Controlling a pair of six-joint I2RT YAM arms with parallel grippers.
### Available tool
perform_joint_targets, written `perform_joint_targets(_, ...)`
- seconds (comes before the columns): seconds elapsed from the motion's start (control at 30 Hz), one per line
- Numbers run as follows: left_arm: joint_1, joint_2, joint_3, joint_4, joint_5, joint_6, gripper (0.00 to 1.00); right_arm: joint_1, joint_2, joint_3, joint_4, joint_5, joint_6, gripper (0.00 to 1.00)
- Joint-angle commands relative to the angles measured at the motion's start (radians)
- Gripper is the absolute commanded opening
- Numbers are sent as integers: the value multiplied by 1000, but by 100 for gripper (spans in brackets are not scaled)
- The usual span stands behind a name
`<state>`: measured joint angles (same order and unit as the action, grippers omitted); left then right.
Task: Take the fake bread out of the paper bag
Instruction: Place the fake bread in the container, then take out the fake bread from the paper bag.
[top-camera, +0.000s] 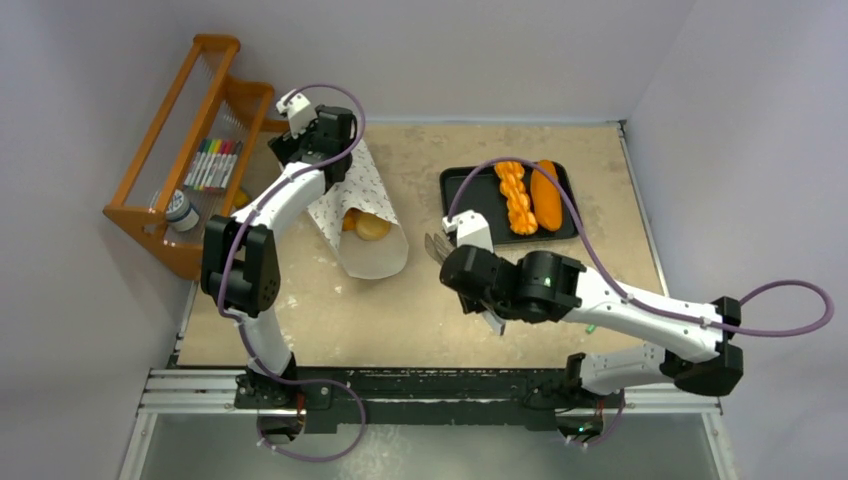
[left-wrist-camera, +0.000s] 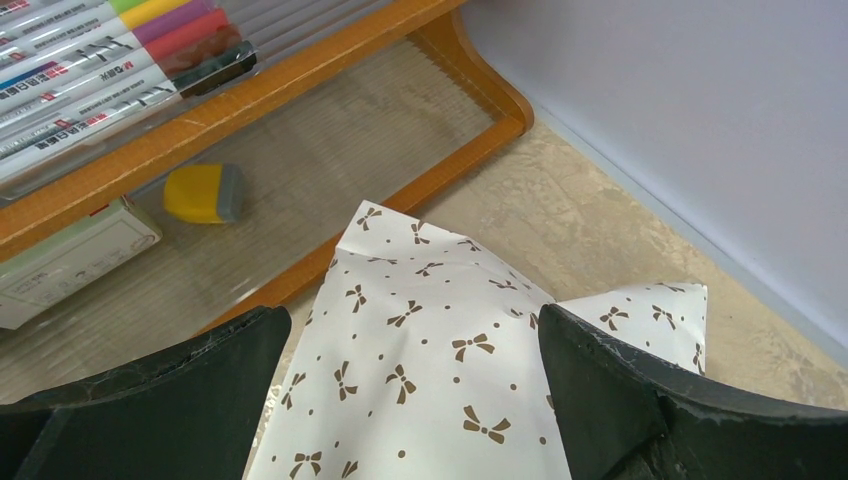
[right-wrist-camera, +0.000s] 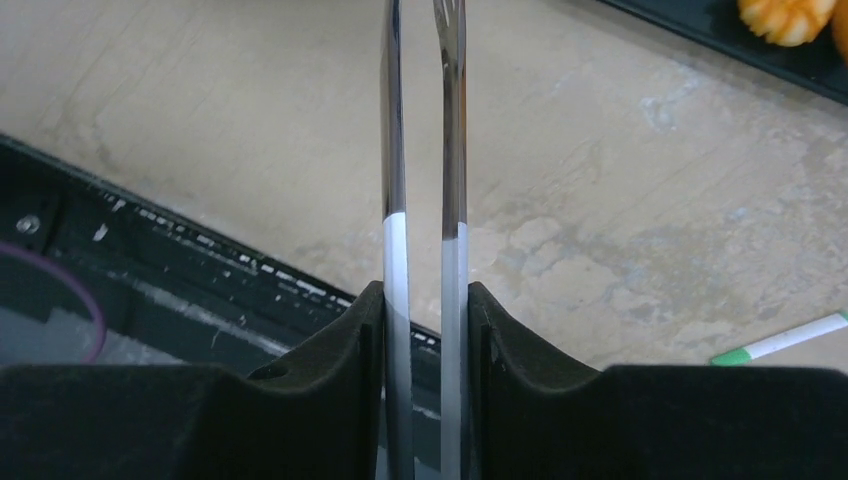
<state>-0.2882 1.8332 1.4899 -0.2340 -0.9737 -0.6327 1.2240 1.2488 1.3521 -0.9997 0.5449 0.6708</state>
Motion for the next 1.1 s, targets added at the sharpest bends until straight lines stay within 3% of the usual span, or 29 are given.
perform_joint_targets(0.0,9,-57,-9,9,-16,16,100,125,-33,56,-74,71,144,33)
perform_joint_targets(0.2,19,-64,-14,8,-8,15,100,255,58,122,-79,69,133,34)
perform_joint_targets(0.5,36,-86,-42,12,9,5,100,264,209,156,67,101,6,38)
perform_joint_targets(1.07,41,-74,-11,5,36,-23,100,40,440,152,384,120,-388,40)
